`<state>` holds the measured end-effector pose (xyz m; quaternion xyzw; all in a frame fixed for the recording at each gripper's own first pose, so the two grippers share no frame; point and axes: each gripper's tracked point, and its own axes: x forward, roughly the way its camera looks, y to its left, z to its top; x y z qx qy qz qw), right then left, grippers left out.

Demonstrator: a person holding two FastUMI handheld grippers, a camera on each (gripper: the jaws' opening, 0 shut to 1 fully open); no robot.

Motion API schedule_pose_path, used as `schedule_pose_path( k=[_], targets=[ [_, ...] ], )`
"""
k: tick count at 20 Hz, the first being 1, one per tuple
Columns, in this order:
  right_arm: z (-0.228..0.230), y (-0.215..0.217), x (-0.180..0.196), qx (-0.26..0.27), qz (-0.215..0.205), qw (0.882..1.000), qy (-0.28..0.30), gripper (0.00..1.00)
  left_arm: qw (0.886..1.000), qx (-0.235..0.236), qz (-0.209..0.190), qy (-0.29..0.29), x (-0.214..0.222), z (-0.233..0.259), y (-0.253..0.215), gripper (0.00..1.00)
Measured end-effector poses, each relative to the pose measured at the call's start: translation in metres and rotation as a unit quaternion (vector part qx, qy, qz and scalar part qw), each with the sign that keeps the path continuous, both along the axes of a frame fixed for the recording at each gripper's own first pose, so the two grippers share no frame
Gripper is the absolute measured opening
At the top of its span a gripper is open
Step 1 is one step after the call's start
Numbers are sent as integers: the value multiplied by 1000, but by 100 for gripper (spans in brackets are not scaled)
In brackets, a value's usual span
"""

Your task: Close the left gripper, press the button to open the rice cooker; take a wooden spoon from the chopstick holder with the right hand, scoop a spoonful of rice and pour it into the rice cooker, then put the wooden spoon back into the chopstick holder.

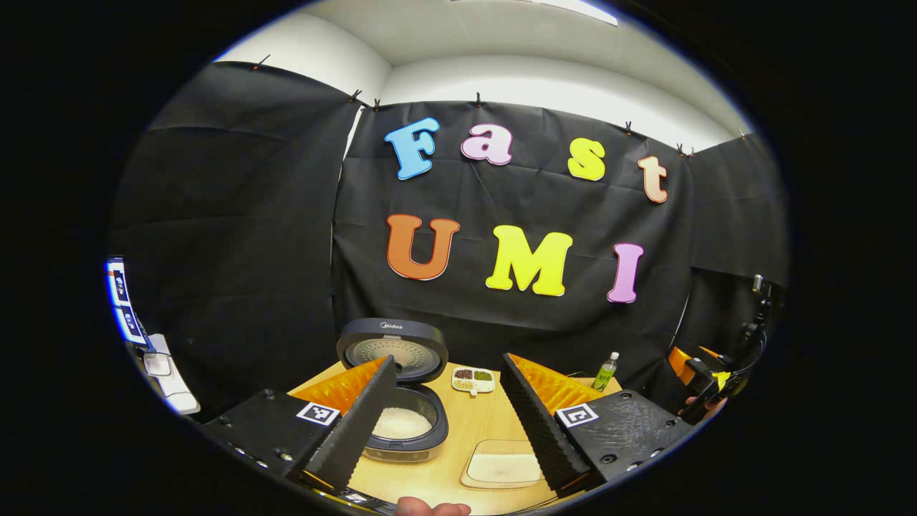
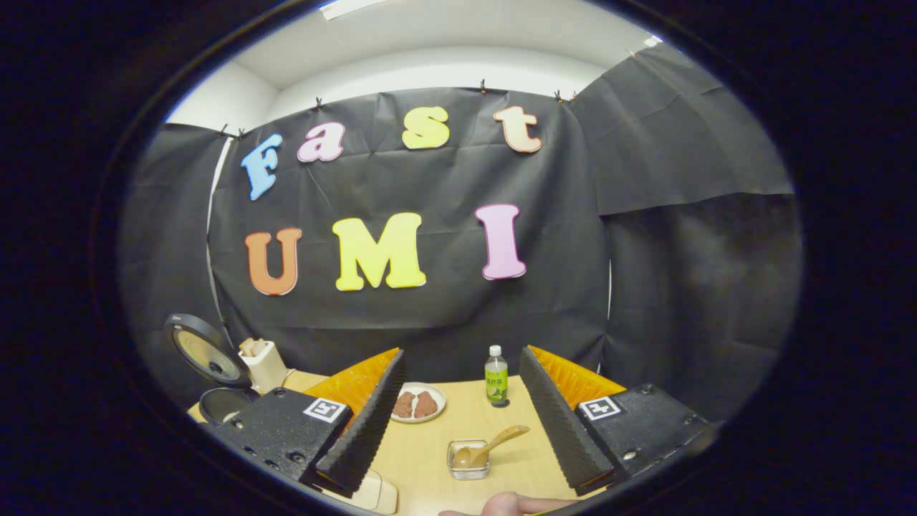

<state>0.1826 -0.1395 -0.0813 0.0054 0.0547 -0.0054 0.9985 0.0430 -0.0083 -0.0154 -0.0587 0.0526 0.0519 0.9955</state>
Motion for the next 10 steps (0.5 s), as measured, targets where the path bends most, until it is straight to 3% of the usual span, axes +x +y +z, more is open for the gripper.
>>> schedule_pose_path(
  k=[5, 10],
  targets=[
    [12, 5, -10, 23, 18, 1000, -7, 100, 1000, 11, 24, -8, 31, 13, 0, 95],
    [0, 3, -9, 34, 65, 997, 7, 100, 998, 26, 51, 6, 74, 21, 17, 95]
  ],
)
